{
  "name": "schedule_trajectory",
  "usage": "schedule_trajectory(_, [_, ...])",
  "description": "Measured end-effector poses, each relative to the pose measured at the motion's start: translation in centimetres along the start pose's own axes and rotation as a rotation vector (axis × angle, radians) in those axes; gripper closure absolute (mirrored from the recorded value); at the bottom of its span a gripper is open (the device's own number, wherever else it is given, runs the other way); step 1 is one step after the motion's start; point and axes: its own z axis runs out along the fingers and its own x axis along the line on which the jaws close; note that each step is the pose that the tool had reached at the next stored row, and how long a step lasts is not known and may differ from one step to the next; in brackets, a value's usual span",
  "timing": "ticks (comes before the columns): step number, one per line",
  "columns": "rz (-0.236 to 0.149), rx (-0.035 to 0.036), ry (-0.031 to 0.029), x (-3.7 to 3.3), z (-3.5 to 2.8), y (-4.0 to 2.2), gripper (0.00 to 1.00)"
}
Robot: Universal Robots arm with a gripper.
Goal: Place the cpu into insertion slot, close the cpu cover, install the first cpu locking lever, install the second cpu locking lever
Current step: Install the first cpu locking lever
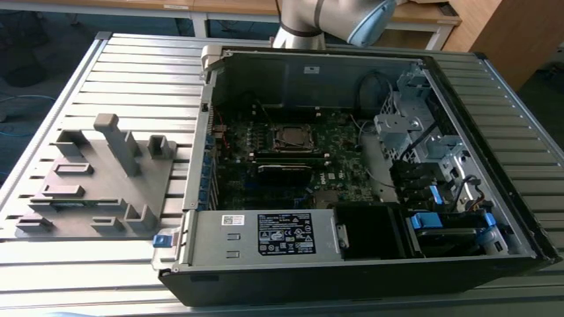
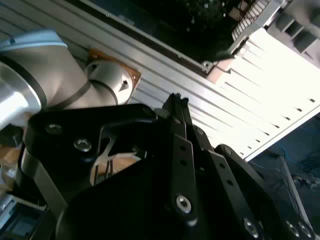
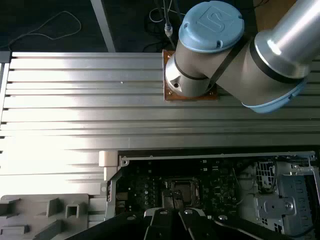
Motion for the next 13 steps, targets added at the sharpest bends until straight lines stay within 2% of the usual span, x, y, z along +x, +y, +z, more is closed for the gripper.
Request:
schedule_trajectory(1, [0.000,-0.0062,0.0001,0.00,0.01,0.00,0.89])
schedule_trajectory(13, [0.001,-0.0093,0.0002,0.00,0.01,0.00,0.89])
